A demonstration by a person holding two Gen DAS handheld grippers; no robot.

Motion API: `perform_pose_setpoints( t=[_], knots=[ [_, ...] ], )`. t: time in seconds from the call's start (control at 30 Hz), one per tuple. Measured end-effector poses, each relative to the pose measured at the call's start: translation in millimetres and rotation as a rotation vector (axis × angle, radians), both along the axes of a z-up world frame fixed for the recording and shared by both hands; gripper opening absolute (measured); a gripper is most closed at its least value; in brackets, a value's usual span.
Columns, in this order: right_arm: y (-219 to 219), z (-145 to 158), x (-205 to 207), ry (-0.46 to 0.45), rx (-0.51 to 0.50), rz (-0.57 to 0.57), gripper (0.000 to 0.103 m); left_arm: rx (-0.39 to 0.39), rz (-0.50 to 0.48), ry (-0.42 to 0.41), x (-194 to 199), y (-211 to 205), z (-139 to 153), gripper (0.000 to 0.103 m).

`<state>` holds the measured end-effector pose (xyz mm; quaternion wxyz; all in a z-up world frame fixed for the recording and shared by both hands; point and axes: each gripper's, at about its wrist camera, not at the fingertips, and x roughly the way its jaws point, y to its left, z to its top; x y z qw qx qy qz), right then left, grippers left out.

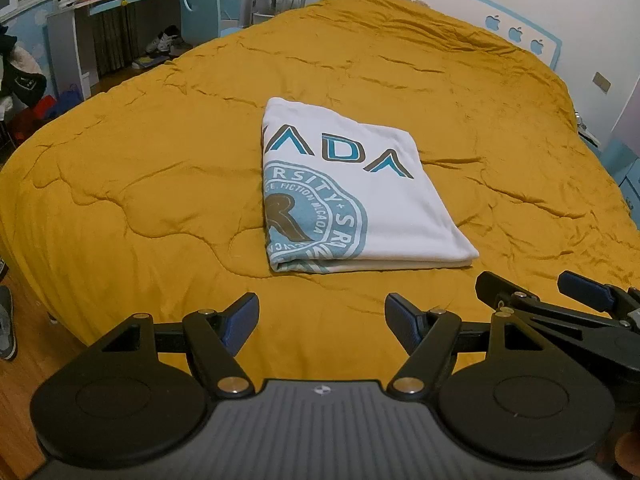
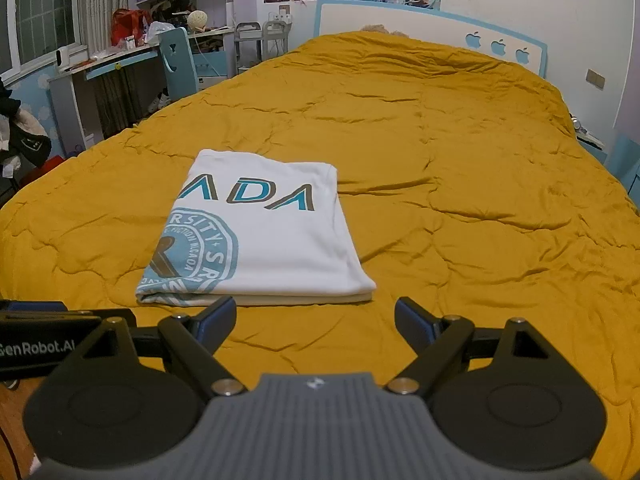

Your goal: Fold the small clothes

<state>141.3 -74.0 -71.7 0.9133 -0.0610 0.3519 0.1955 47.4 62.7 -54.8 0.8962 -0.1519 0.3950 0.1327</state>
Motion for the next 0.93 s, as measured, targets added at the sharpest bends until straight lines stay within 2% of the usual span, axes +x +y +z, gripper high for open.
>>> perform_pose_setpoints(
  t=[0.27, 0.43, 0.93],
  knots=[
    [-0.3, -1.0, 1.4, 0.006, -0.008, -0.009, 0.082, -0.001, -0.004, 0.011, 2.7, 1.4, -2.4, 0.084],
    [1.5, -3.3, 1.6, 0.01, -0.02, -0.012, 0.082, 0.037, -0.006, 0.025, 4.8, -1.7, -4.2, 0.084],
    [5.2, -8.1, 5.9, 0.028, -0.026, -0.02, 0.082, 0.042, 0.003, 0.047, 9.1, -2.6, -7.7, 0.083]
  ],
)
